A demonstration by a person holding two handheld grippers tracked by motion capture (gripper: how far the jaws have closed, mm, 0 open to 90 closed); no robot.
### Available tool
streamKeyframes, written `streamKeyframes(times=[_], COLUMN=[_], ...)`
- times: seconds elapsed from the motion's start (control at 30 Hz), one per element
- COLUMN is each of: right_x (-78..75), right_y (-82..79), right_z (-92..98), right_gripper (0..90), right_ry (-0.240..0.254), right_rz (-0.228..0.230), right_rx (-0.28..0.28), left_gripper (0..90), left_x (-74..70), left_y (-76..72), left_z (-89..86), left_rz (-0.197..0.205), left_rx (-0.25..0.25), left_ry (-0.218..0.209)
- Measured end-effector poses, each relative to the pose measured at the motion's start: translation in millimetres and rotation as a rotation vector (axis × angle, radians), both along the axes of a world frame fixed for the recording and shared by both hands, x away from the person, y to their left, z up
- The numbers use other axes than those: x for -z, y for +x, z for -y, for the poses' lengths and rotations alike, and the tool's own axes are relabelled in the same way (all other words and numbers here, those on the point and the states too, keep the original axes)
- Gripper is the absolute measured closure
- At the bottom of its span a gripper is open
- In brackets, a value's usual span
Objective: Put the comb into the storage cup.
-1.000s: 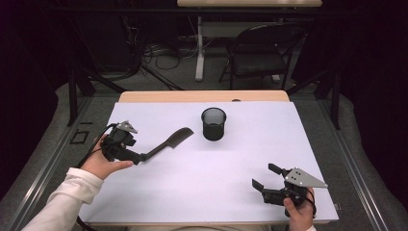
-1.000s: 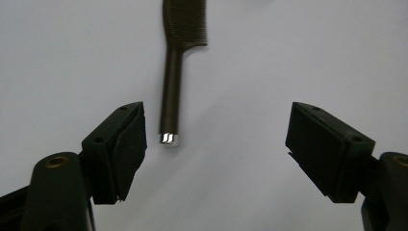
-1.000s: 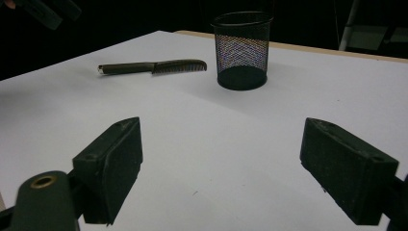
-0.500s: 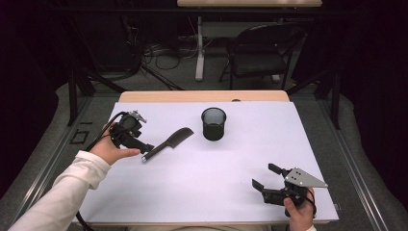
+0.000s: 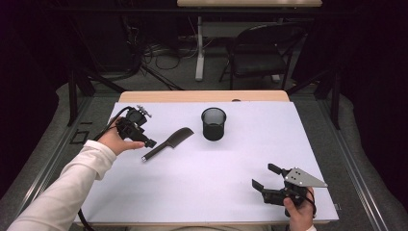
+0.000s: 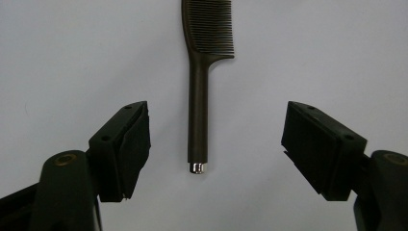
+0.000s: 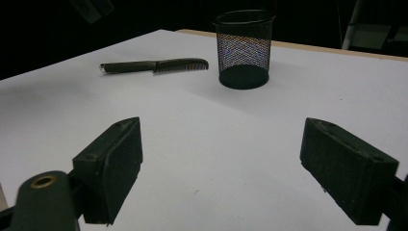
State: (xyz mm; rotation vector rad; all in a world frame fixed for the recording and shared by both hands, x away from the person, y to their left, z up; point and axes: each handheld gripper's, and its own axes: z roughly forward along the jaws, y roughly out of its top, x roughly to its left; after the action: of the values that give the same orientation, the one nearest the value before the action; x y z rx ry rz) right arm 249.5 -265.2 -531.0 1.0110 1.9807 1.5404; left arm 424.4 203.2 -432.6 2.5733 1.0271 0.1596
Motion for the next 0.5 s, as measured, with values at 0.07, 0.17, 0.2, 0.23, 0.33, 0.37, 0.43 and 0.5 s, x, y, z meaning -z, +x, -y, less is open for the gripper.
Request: streamKeyframes(times=[0.07,0.17,0.2,0.23,0.33,0.37,0.43,0.5], right_x=[-0.1,0.0,0.0,0.0,-0.1,-0.1,0.0,0.0], right_y=[-0.1,0.1,0.1,0.2,0.1,0.1,0.1,0.1], right_z=[0.0,-0.1,-0.1,-0.1,0.0,0.1,0.1,0.1], right_gripper=[14.6,14.7,14.7,14.7,14.7,14.6,14.6,14.6], right_ry=[0.0,0.0,0.0,-0.001,-0.003,-0.003,0.0,0.0], right_rz=[0.0,0.001,0.001,0.003,0.0,0.0,0.001,0.001], right_rx=[-0.001,-0.002,-0.002,-0.003,-0.005,-0.005,-0.004,-0.005], left_gripper=[25.3,25.5,25.6,25.6,25.6,25.6,26.1,26.0], left_x=[1.5,4.7,4.7,5.8,9.0,10.3,12.5,14.3], left_y=[3.0,9.4,9.4,11.0,15.6,16.7,18.9,20.8], left_z=[0.7,2.1,2.1,2.6,3.8,4.3,4.9,5.4], left_rz=[-0.009,-0.02,-0.02,-0.023,-0.033,-0.035,-0.041,-0.047], left_rx=[-0.005,-0.007,-0.007,-0.008,-0.008,-0.011,-0.011,-0.012], left_ry=[-0.002,0.003,0.003,0.004,0.012,0.014,0.015,0.013])
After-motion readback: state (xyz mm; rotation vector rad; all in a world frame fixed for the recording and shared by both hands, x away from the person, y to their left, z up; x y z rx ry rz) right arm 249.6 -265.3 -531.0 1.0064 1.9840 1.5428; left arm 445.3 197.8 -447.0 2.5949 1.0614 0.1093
